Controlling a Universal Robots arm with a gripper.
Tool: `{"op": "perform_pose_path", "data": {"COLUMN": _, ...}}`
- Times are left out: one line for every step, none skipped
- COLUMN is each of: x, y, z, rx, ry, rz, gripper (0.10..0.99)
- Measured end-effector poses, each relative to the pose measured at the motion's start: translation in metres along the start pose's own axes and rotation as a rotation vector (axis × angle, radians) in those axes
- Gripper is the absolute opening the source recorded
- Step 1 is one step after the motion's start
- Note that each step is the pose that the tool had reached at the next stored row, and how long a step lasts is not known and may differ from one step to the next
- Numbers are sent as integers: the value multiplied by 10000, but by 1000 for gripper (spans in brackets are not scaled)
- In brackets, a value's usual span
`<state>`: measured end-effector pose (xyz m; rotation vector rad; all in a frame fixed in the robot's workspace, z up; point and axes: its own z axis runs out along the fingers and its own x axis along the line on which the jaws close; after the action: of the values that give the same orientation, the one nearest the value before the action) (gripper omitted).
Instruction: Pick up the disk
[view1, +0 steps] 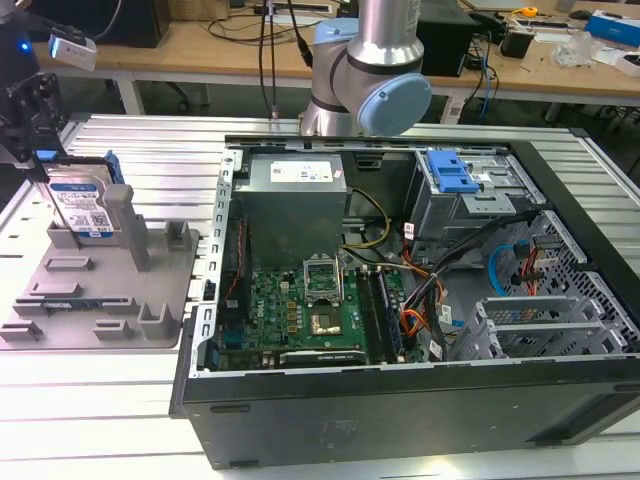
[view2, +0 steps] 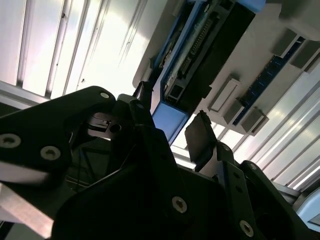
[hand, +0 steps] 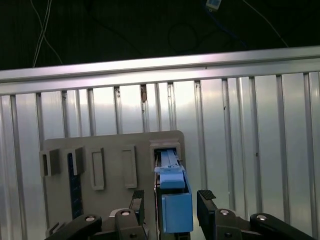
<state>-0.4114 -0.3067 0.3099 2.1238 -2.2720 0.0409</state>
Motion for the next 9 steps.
{"op": "perform_pose_path", "data": {"x": -1, "y": 0, "z": 13, "rx": 1, "ry": 1, "rz": -20, "gripper": 541}}
{"op": "perform_pose_path", "data": {"x": -1, "y": 0, "z": 21, "rx": 2, "ry": 0, "rz": -34, "gripper": 541}}
{"op": "perform_pose_path", "data": {"x": -1, "y": 0, "z": 26, "rx": 2, "ry": 0, "rz": -46, "gripper": 529}}
{"op": "perform_pose_path", "data": {"x": -2, "y": 0, "z": 33, "rx": 2, "ry": 1, "rz": -67, "gripper": 529}}
{"op": "perform_pose_path", "data": {"x": -2, "y": 0, "z": 40, "rx": 4, "ry": 1, "rz": -95, "gripper": 455}}
{"op": "perform_pose_path", "data": {"x": -2, "y": 0, "z": 43, "rx": 4, "ry": 1, "rz": -112, "gripper": 455}}
{"op": "perform_pose_path", "data": {"x": -3, "y": 0, "z": 47, "rx": 5, "ry": 1, "rz": -131, "gripper": 455}}
{"op": "perform_pose_path", "data": {"x": -3, "y": 0, "z": 54, "rx": 11, "ry": 1, "rz": -183, "gripper": 455}}
{"op": "perform_pose_path", "data": {"x": -4, "y": 0, "z": 59, "rx": 17, "ry": 0, "rz": -211, "gripper": 455}}
